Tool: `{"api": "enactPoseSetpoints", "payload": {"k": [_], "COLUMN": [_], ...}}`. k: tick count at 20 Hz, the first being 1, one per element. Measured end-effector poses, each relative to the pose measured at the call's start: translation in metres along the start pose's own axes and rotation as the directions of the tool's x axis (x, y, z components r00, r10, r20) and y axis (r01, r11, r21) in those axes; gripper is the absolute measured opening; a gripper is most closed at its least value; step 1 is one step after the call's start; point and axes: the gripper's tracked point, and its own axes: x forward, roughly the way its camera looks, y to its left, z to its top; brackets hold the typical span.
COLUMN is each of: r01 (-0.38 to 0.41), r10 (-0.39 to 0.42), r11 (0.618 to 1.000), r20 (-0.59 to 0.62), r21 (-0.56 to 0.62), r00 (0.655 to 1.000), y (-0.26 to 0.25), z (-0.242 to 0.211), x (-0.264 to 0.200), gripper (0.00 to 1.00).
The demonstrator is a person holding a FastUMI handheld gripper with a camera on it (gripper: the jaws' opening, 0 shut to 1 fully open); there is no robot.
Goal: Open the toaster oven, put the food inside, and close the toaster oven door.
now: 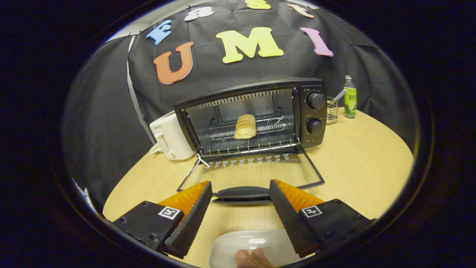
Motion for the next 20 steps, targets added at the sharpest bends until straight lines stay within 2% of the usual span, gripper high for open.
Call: {"api": "enactPoseSetpoints", "payload": {"k": [2, 6, 12, 20], "r01": [0.044, 0.039, 0.129, 0.224], "r10": [-0.044, -0.047, -0.157, -0.255], "r11": [0.999, 0.997, 0.974, 0.948], "r20": [-0.046, -0.126, -0.145, -0.118], "r21": [-0.016, -0.060, -0.187, -0.228], "r00": [0.998, 0.991, 0.977, 0.960], "y": [-0.006, 0.004, 0.000, 0.000], "z": [-0.015, -0.036, -0.043, -0.040], "x": [0.003, 0.009, 0.013, 0.018], "gripper": [1.00, 1.00, 1.00, 1.00]}}
